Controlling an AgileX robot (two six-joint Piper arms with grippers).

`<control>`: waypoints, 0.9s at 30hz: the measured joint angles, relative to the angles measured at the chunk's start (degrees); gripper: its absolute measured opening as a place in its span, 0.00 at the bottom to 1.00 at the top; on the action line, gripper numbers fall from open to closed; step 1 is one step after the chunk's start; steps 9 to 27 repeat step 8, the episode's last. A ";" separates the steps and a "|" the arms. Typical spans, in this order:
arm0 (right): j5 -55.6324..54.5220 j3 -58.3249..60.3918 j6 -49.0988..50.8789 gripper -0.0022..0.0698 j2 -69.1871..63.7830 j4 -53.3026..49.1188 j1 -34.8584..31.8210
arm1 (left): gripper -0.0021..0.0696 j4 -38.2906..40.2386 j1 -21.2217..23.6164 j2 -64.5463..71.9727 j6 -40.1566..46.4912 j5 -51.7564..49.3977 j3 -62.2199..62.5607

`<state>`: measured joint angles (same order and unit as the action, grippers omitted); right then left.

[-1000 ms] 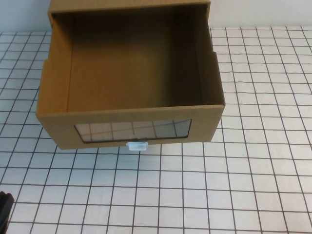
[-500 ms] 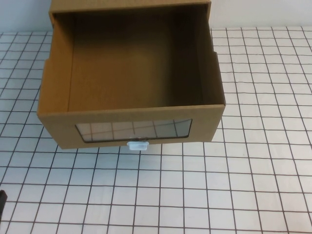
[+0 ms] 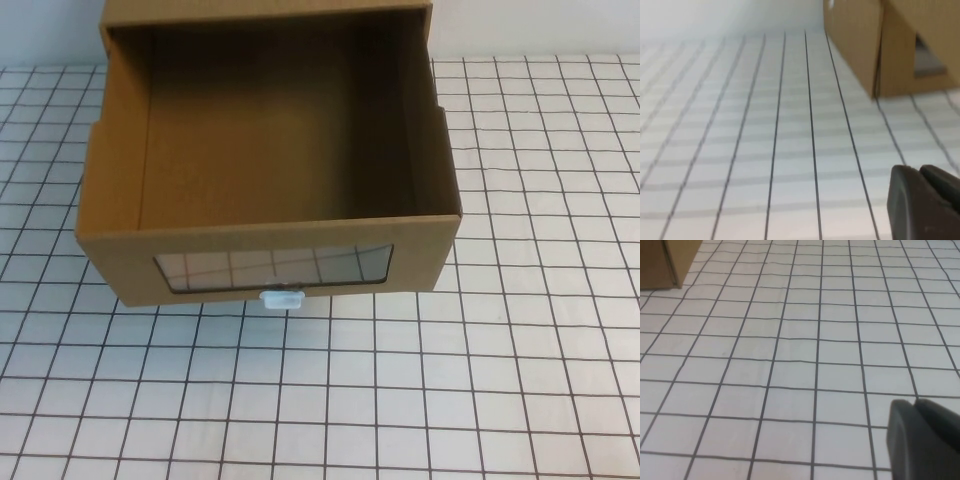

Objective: Open the shoe box
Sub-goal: 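Pull the top drawer of the cardboard box fully open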

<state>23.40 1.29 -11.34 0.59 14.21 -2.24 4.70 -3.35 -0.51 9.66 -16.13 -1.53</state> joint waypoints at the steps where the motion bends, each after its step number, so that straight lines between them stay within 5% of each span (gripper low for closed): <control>1: 0.00 0.00 0.00 0.01 0.00 0.00 0.00 | 0.03 -0.35 0.00 -0.04 -0.15 -1.52 0.00; 27: 0.00 0.00 0.00 0.01 0.13 0.00 0.00 | 0.03 -0.92 0.00 -0.04 -0.28 -4.17 0.00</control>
